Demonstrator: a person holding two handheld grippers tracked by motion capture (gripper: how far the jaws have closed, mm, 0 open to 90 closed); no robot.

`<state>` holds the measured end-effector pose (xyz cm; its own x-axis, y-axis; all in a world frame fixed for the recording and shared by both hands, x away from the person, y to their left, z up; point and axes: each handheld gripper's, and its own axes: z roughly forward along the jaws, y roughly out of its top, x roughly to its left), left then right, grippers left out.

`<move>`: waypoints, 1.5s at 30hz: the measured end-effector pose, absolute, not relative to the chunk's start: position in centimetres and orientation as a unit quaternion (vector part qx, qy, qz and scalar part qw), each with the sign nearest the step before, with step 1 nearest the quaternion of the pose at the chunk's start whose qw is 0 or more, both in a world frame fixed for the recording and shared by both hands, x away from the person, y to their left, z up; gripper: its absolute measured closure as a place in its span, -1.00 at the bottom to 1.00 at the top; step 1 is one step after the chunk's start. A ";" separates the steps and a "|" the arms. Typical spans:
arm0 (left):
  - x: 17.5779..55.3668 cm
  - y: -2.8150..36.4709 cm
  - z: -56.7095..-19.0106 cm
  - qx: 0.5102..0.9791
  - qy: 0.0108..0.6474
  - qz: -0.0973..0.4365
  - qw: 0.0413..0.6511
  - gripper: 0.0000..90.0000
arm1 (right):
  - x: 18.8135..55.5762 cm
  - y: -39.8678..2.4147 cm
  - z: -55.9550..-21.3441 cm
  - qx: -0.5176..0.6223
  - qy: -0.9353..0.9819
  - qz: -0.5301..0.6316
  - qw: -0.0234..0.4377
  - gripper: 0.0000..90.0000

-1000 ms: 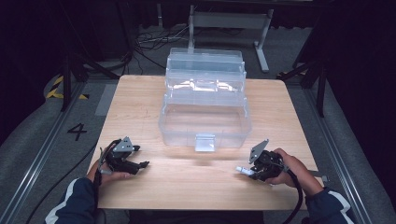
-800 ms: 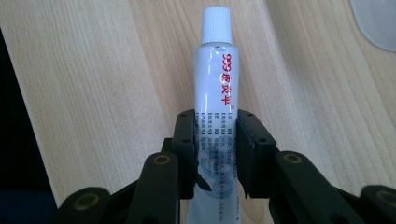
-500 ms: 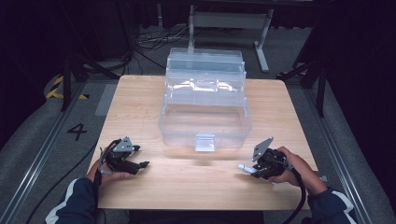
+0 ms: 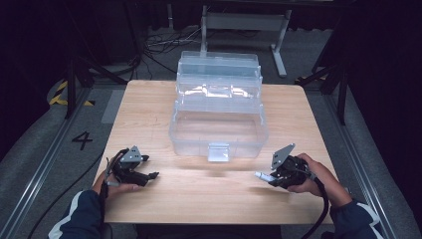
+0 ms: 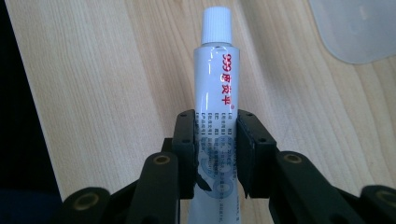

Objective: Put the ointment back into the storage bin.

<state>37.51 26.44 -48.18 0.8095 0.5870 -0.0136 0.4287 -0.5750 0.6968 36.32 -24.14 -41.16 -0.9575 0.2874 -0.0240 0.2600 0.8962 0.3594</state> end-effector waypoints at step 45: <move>37.5 26.4 -48.2 0.880 0.288 0.109 0.361 -0.49 | 37.3 -23.6 -34.6 0.111 0.971 0.192 0.087 0.59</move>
